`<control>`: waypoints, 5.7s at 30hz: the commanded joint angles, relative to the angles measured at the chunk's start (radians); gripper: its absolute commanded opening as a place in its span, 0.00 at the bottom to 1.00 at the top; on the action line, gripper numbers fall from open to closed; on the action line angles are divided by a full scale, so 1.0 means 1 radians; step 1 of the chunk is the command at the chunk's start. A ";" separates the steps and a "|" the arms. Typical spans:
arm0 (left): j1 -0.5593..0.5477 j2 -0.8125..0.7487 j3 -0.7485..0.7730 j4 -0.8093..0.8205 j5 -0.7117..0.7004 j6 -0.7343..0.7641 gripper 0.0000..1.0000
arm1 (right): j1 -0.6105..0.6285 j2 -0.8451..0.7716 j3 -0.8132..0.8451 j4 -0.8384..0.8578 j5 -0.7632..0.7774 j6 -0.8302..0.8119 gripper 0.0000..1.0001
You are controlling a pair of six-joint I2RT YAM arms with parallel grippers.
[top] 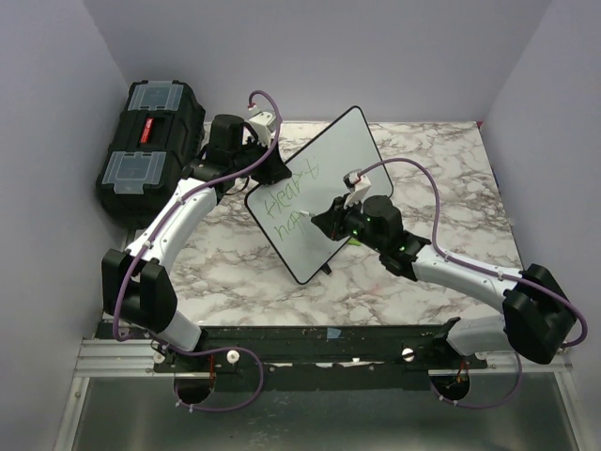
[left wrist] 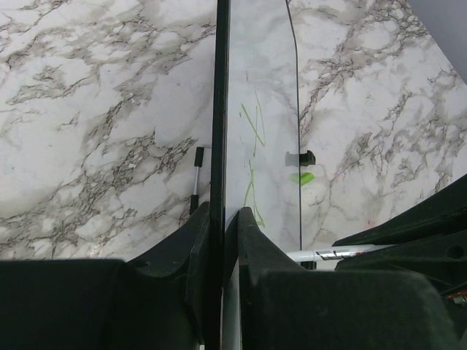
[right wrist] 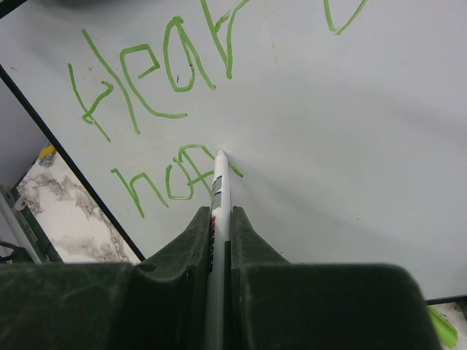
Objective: Write a sentence on the whiteboard
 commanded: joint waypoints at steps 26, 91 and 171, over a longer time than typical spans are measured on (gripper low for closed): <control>-0.022 0.012 -0.039 -0.075 -0.036 0.119 0.00 | 0.007 -0.004 0.044 -0.059 0.113 -0.018 0.01; -0.020 -0.001 -0.045 -0.069 -0.013 0.108 0.00 | 0.006 0.040 0.011 -0.207 0.180 -0.017 0.01; -0.020 -0.010 -0.052 -0.044 -0.017 0.074 0.00 | -0.046 -0.086 0.065 -0.213 -0.083 -0.159 0.01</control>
